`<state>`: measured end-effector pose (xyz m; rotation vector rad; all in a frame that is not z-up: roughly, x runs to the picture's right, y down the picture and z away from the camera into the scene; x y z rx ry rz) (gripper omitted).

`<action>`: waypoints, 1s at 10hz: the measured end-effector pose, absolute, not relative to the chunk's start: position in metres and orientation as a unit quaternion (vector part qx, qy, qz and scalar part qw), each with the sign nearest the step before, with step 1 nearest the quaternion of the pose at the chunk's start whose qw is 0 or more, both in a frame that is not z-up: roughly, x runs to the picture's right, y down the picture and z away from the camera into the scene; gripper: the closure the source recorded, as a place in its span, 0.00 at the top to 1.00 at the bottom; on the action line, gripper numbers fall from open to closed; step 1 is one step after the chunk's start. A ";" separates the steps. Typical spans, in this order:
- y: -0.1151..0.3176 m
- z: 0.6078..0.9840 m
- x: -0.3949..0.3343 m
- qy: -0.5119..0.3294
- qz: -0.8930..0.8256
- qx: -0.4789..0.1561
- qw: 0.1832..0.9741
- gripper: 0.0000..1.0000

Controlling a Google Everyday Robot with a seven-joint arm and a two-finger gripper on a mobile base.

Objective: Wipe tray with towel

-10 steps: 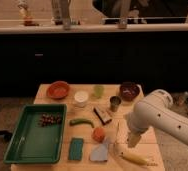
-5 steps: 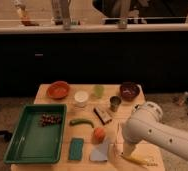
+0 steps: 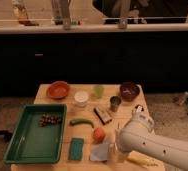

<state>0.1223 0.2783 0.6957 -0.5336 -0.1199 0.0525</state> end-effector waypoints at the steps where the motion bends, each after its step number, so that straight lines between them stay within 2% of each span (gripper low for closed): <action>1: 0.286 0.698 0.117 -0.070 0.024 -0.260 0.963 0.80; 10: 0.332 0.720 0.085 -0.084 -0.022 -0.288 0.954 0.80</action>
